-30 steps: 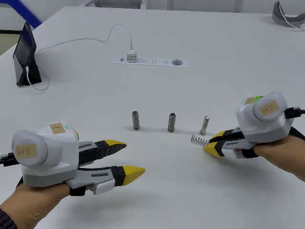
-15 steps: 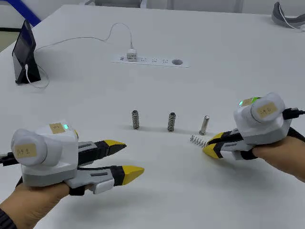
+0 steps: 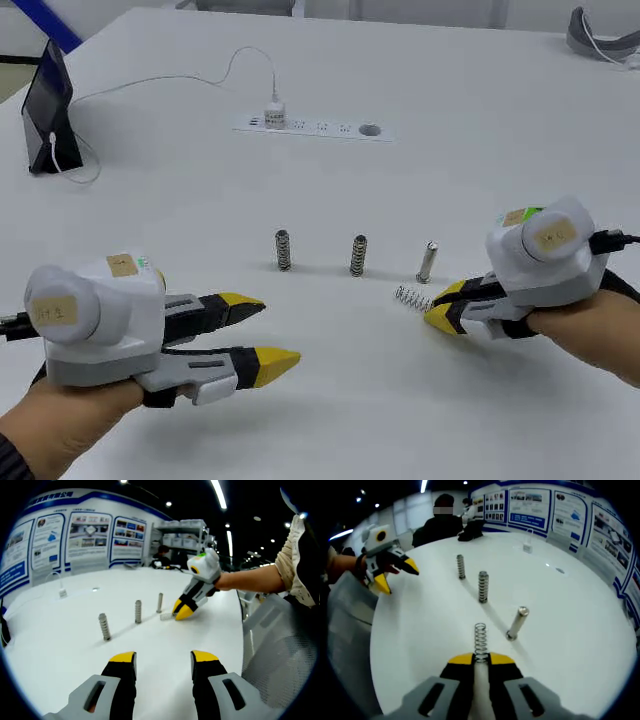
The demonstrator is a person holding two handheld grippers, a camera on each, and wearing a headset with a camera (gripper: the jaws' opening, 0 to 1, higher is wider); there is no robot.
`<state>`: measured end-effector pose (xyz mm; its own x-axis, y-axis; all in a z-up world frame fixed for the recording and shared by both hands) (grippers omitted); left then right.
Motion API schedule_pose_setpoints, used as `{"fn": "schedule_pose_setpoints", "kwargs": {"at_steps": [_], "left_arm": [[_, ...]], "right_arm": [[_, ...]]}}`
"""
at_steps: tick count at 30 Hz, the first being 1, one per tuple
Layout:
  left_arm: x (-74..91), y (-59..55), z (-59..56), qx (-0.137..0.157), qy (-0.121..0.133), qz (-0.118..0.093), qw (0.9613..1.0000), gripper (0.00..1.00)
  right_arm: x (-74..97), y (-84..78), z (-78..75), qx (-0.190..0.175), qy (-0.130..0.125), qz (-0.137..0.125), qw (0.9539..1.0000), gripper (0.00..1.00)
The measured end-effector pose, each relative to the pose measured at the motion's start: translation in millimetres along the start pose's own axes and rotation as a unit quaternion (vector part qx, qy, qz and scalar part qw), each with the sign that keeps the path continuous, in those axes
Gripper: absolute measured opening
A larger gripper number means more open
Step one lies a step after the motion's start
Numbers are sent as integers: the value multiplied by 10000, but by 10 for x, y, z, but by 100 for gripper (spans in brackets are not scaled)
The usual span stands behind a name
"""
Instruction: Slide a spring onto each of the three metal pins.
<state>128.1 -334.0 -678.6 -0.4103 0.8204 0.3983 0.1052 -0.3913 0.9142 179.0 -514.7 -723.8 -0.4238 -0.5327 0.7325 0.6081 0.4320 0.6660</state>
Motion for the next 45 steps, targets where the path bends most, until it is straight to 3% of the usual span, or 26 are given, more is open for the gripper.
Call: {"fn": "schedule_pose_setpoints", "kwargs": {"at_steps": [10,17,25,38,45], "left_arm": [[-124,160,5,-343,-285,49,9990,43],[-281,261,-49,-545,-533,32,9971,43],[-404,271,-103,-683,-751,104,9948,41],[-519,314,-237,-946,-1051,167,9898,38],[-559,346,-357,-1075,-1204,203,9867,35]], "right_arm": [[111,67,170,82,161,-64,9998,12],[174,56,293,165,293,61,9994,12],[225,90,450,375,445,115,9982,12],[278,140,802,941,909,295,9910,12],[303,155,902,1093,1138,258,9871,12]]}}
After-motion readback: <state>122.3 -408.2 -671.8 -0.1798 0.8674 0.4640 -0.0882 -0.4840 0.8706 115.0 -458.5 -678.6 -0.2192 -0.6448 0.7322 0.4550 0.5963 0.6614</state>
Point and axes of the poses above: the centre of the closed fingertips' face, and the gripper's own axes: x roughly backward along the fingers, z roughly to its left, y roughly out of its top, the point moved 2 cm from there along x, roughly backward along the fingers, and after that the axes turned 13 degrees about -x, right-handed, at the moved point
